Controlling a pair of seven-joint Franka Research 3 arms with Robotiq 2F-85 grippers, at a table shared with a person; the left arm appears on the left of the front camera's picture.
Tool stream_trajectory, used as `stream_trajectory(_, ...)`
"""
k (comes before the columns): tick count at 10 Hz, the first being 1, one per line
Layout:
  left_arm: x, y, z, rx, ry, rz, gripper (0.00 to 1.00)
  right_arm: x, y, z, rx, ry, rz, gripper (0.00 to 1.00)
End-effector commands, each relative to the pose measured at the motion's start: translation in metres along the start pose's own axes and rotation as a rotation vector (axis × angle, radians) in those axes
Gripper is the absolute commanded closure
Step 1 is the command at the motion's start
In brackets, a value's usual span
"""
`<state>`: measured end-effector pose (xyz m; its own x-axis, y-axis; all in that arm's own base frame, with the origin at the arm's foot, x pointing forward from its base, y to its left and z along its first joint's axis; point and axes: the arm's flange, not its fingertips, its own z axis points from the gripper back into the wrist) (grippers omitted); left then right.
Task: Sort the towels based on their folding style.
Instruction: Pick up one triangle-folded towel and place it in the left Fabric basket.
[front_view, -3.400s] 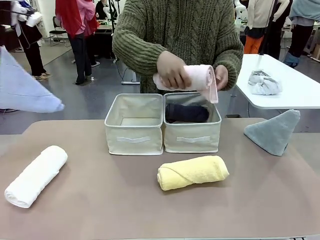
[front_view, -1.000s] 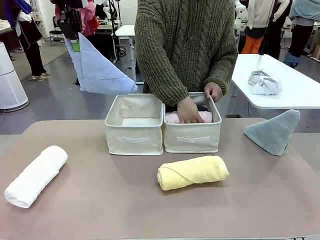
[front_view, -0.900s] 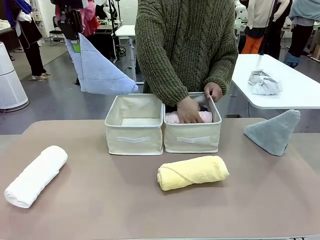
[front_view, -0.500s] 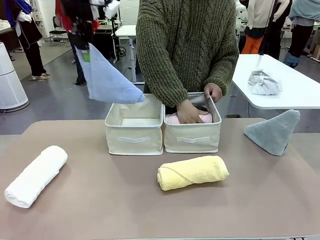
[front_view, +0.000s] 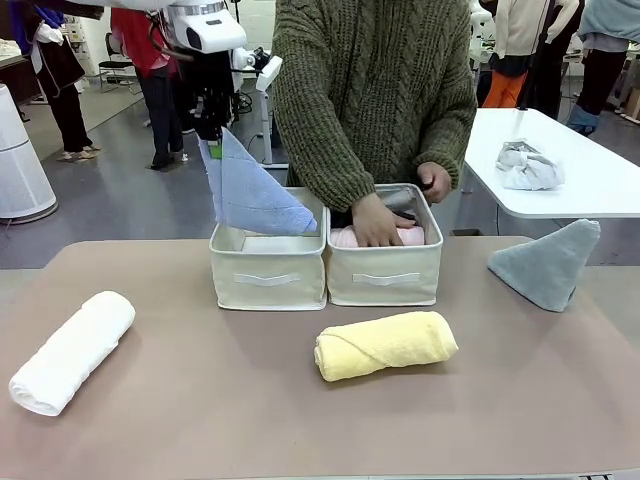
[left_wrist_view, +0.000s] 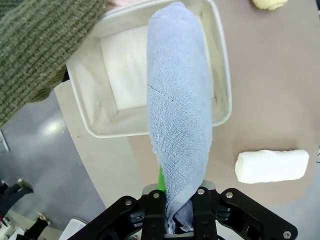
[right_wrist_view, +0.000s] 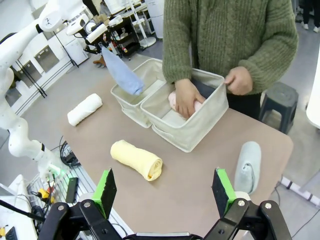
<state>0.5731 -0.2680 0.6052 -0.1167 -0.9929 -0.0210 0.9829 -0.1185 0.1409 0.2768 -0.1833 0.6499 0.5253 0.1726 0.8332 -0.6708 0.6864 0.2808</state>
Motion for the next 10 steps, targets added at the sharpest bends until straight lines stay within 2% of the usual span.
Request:
stream_trajectory(1,-0.004,-0.008,-0.017,0.040,0.012,0.032,0.83,0.000,-0.001,-0.001,0.010,-0.001,0.000,0.00)
stream_trajectory(3,-0.002,-0.013,-0.043,0.015,0.001,0.029,0.83,0.000,-0.001,-0.001,0.010,-0.001,0.000,0.00)
stream_trajectory(10,0.020,-0.024,-0.107,-0.030,0.071,-0.017,0.83,0.000,-0.001,-0.001,0.010,-0.001,0.000,0.00)
